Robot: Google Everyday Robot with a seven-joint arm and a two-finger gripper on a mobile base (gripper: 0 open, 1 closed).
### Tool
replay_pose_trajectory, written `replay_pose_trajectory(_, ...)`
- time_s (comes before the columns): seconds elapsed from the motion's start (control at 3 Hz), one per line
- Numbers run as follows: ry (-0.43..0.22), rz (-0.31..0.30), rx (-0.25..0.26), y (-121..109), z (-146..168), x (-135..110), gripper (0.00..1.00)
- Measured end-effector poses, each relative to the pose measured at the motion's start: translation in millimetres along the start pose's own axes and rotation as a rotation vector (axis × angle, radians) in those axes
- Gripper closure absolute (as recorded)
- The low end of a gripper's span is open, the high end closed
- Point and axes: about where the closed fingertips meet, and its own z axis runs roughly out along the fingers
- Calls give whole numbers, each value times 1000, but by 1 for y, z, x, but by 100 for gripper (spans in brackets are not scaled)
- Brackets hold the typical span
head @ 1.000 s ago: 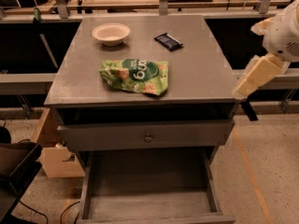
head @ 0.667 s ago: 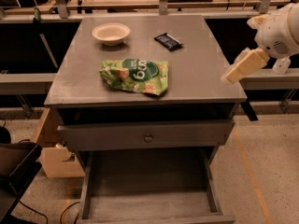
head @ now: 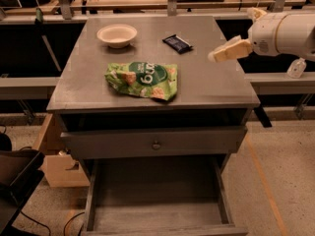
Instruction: Place rxbar blueberry into middle drawer
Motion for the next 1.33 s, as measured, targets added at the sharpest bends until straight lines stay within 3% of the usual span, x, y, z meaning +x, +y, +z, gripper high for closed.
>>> replay_pose_trajectory(0.33, -58, 18, 62, -14, 14, -8, 0)
replay_pose_trajectory(0.67, -57, 17, 63, -15, 14, -8, 0)
replay_pose_trajectory(1.0, -54, 18, 47, -18, 48, -11, 0)
replay_pose_trajectory(1.33, -43, 42, -16, -21, 108, -1, 0)
